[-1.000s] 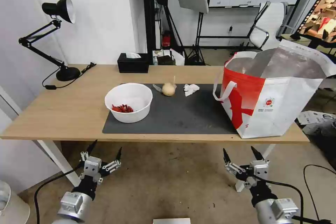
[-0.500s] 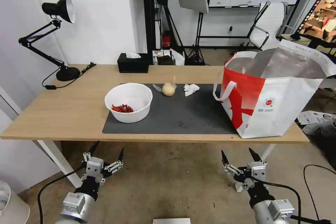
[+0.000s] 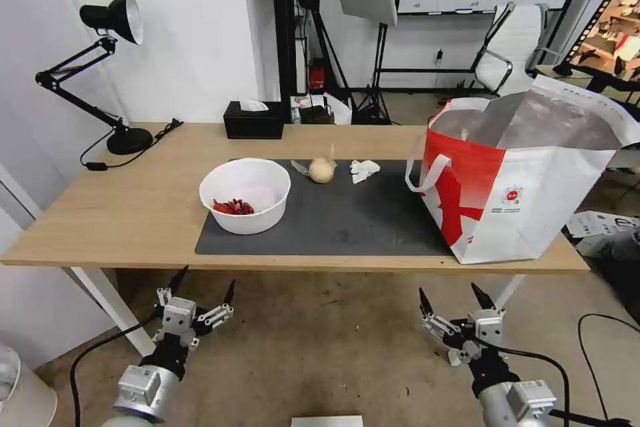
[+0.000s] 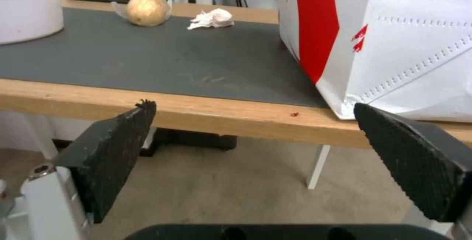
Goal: Pick up the trash from the table and place it into the takeout bag.
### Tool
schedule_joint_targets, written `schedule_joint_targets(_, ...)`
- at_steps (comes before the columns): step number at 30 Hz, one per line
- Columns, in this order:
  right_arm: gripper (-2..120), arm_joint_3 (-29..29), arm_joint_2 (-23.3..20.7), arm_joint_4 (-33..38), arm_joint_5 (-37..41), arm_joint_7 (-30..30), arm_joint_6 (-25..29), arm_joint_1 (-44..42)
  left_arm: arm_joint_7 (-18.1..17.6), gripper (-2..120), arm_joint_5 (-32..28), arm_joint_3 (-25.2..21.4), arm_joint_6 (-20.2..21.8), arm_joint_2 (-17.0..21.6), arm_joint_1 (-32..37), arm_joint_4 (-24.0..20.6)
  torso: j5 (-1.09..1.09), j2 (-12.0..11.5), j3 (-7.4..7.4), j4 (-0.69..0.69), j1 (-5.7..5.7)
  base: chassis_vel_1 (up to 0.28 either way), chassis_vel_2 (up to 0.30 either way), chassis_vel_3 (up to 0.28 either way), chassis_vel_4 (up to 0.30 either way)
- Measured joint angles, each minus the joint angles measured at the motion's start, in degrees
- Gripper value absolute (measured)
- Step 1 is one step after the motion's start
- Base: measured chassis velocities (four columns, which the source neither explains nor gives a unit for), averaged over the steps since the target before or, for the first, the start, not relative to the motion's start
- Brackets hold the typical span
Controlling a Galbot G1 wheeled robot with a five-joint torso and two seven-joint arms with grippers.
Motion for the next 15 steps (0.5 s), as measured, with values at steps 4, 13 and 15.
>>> schedule_joint_targets(4,100,-0.01,0.00,-0.01,-0.01,0.00,0.01,0.16,0.03,100,-0.15,-0.13,-0.02,0.20,-0.06,-0.10,0.00,0.00,0.00,0.00,0.00,0.000,0.000,0.000,0.000)
schedule_joint_targets(13,100,-1.07,-1.16,-0.42,1.59,-0.94,0.17,2.43,0.07,100,-0.66,-0.12,-0.01,0.59,-0.60,-0.09,0.00,0.00,0.00,-0.01,0.00,0.000,0.000,0.000,0.000)
schedule_joint_targets(15,100,-1.97,-2.38,-0.72,3.60,-2.37,0.34,4.17,0.07,100,-0.99,-0.12,0.02,0.80,-0.71,-0.09,-0.01,0.00,0.00,-0.01,0.00,0.000,0.000,0.000,0.000)
